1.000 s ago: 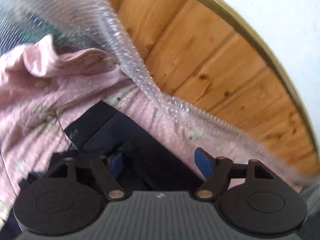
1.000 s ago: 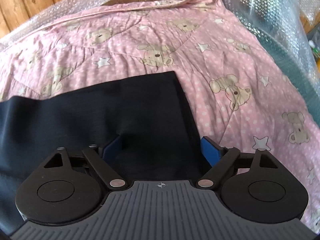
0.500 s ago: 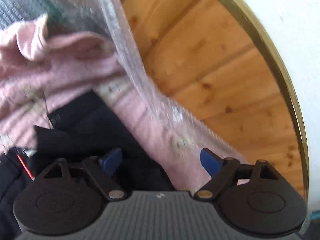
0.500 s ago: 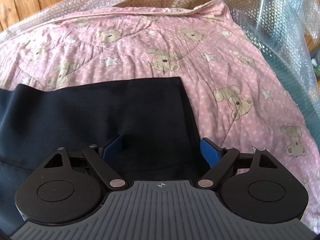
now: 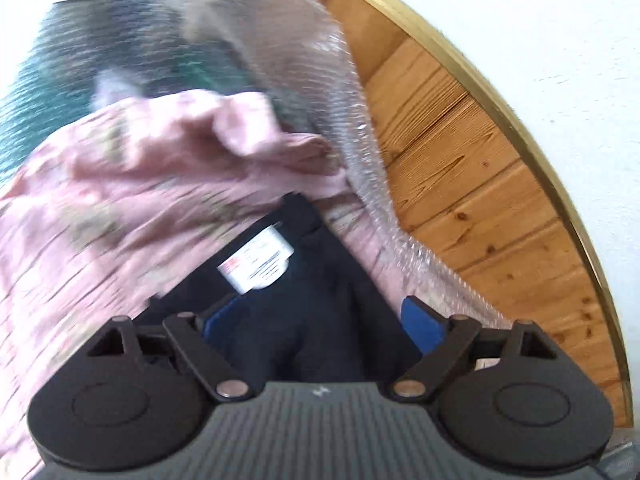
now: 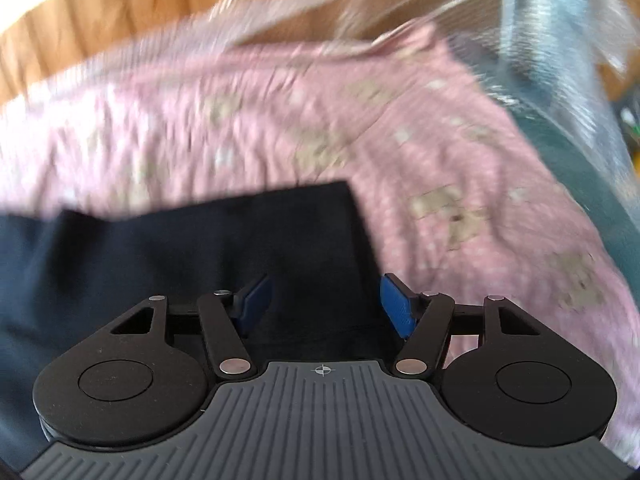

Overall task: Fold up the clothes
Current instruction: 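Smooth the folded trousers with both grippers open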

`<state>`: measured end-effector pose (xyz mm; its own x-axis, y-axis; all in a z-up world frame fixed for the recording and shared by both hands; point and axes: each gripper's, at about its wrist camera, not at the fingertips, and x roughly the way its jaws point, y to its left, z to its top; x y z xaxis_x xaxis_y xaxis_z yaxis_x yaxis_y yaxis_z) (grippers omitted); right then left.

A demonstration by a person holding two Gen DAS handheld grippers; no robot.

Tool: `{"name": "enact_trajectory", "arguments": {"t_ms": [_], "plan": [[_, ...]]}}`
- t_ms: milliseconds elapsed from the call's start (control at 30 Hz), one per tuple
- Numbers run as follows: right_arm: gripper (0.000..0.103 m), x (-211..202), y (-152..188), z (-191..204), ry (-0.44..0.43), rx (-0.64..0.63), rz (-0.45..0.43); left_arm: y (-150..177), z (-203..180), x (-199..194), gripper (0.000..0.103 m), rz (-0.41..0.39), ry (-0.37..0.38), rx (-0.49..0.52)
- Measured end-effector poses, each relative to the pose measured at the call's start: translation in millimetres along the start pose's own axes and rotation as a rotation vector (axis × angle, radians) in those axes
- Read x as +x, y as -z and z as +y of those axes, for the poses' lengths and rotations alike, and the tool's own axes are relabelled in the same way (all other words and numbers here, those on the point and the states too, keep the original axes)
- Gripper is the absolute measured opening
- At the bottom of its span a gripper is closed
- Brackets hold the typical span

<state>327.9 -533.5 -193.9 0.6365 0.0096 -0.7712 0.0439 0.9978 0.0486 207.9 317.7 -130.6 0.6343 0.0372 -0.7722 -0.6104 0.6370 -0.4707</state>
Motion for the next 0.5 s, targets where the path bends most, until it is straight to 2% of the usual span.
{"name": "enact_trajectory", "arguments": {"t_ms": [100,200,233,400,467,500], "plan": [[0.067,-31.9,20.8,-21.4,-0.035,0.153,-0.025,56.8,61.1,-53.8,0.092,-0.042,-0.027,-0.062],[0.067,-57.6,53.4,-33.7,-0.071,0.284,-0.007,97.8,112.4,-69.3,0.093,-0.022,-0.017,-0.194],[0.067,-65.0,64.4,-37.0,-0.086,0.332,0.0,106.2,124.3,-68.1,0.093,-0.02,-0.007,-0.224],[0.069,-78.3,118.5,-49.2,-0.228,0.671,0.043,118.5,139.7,-28.8,0.094,-0.072,0.202,-0.292],[0.069,-78.2,137.9,-49.7,-0.287,0.794,0.042,122.6,137.2,-12.1,0.092,-0.074,0.207,-0.292],[0.069,-78.7,143.7,-48.1,-0.294,0.816,0.034,126.1,135.0,-6.1,0.092,-0.082,0.202,-0.286]]}}
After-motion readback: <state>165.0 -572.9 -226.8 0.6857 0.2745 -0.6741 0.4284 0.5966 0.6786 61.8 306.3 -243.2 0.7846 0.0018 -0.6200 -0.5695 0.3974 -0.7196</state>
